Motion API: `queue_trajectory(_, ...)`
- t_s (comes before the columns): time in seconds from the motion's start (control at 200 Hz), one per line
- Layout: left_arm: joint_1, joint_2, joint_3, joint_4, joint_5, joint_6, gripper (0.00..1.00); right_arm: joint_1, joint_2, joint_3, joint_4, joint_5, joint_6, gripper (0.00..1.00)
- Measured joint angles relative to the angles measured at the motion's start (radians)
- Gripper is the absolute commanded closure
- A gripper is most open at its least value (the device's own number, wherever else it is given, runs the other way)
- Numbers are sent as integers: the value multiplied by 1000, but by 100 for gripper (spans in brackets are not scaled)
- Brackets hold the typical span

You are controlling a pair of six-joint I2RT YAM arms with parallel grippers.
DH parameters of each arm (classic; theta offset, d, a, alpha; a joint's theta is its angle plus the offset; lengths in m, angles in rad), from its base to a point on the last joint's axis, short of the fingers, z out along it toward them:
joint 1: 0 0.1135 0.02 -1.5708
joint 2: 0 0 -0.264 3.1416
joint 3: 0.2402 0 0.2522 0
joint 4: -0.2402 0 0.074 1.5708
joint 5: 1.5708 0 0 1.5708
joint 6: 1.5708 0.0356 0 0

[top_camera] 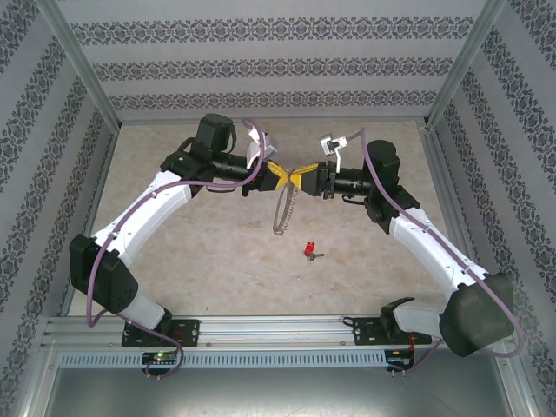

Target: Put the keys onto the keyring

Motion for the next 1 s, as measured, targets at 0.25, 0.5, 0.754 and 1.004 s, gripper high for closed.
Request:
queue_trajectory(0.25, 0, 0, 0, 0, 1, -1, 100, 1, 22, 0, 0, 0, 0, 66)
queue_trajectory(0.5, 0, 0, 0, 0, 4, -5, 100, 3, 29, 0, 0, -4, 0, 67)
queue_trajectory(0.754, 0, 0, 0, -5, 9, -12, 100, 12, 29, 0, 0, -15, 0, 70)
queue_trajectory(1.004, 0, 8, 6, -13, 15, -12, 100, 16, 30, 3, 0, -19, 0, 79)
